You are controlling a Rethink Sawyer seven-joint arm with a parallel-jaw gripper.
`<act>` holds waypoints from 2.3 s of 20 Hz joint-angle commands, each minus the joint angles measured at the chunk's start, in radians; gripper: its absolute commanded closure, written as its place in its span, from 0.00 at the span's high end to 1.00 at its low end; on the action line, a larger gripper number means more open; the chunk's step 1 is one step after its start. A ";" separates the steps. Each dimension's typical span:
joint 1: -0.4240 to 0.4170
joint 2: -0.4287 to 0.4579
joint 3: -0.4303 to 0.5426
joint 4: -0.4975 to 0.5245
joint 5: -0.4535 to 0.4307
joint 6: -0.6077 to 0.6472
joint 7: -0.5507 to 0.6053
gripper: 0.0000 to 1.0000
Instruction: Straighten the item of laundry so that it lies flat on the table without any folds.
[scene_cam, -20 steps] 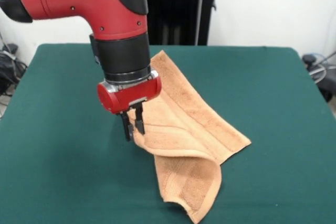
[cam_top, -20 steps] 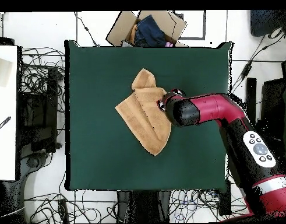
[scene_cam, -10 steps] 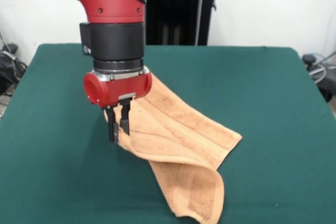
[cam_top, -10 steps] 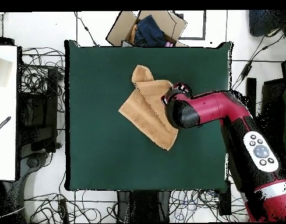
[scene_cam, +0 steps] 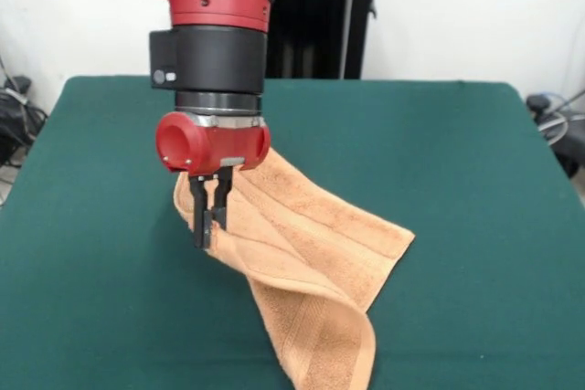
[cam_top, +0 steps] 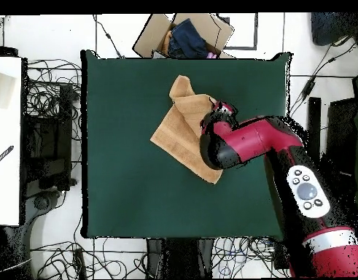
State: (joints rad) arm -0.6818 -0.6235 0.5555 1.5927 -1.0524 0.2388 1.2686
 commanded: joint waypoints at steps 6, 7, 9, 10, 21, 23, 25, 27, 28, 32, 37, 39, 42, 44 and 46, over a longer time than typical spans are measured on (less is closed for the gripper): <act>0.178 0.028 -0.363 -0.041 0.030 -0.266 0.283 0.00; 0.188 0.034 -0.384 -0.047 0.042 -0.284 0.275 0.00; 0.210 0.047 -0.428 -0.058 0.075 -0.321 0.264 0.00; 0.224 0.055 -0.454 -0.063 0.095 -0.339 0.261 0.00; 0.246 0.053 -0.513 -0.033 0.220 -0.361 0.207 0.00; 0.259 0.047 -0.540 -0.007 0.237 -0.378 0.209 0.00; 0.276 0.044 -0.578 0.013 0.253 -0.411 0.207 0.00; 0.301 0.053 -0.637 0.025 0.280 -0.461 0.203 0.00; 0.315 0.058 -0.669 0.031 0.298 -0.486 0.202 0.00; 0.329 0.066 -0.721 0.062 0.333 -0.540 0.190 0.00; 0.331 0.073 -0.740 0.073 0.347 -0.572 0.169 0.00; 0.334 0.077 -0.749 0.072 0.351 -0.586 0.162 0.00; 0.339 0.083 -0.760 0.070 0.358 -0.600 0.158 0.00; 0.342 0.088 -0.768 0.067 0.359 -0.611 0.151 0.00; 0.342 0.093 -0.771 0.061 0.357 -0.620 0.146 0.00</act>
State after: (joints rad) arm -0.3635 -0.5798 -0.1801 1.5998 -0.7335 -0.3246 1.2688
